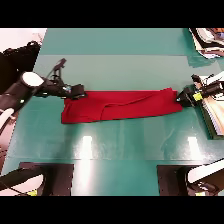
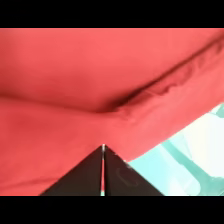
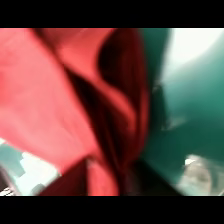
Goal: Fold the shirts.
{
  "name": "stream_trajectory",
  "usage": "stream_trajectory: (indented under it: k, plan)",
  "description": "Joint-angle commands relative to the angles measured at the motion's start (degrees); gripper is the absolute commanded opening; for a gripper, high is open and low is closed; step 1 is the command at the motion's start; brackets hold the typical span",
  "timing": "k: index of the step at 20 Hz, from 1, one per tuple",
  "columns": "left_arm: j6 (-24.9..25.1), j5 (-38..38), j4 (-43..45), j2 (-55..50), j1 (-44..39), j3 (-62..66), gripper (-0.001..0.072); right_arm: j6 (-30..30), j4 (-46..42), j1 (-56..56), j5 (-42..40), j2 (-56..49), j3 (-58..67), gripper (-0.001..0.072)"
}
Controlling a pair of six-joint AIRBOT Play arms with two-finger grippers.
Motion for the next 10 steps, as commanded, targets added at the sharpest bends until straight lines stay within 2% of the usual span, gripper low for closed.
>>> stream_trajectory:
  k: [1, 2, 4, 10]
  plan:
    - [0.1, 2.7, -0.2, -5.8, -6.6, 4.3, 0.0027, -3.5, 0.3, 1.0, 0.5, 0.3, 0.1, 0.0054]
    - [0.0, 2.8, -0.2, -8.7, -8.5, 7.1, 0.0028, -3.8, 0.4, 1.0, 0.8, 1.6, 0.1, 0.0022]
    - [-0.4, 2.6, -0.2, -14.5, -11.8, 12.6, 0.0027, -3.9, 2.4, 1.0, 0.7, 5.7, 0.1, 0.0021]
    - [-3.6, 1.4, -0.2, -30.4, -18.8, 27.3, 0.0027, -3.9, 16.1, 5.9, -1.8, 20.3, 0.1, 0.0021]
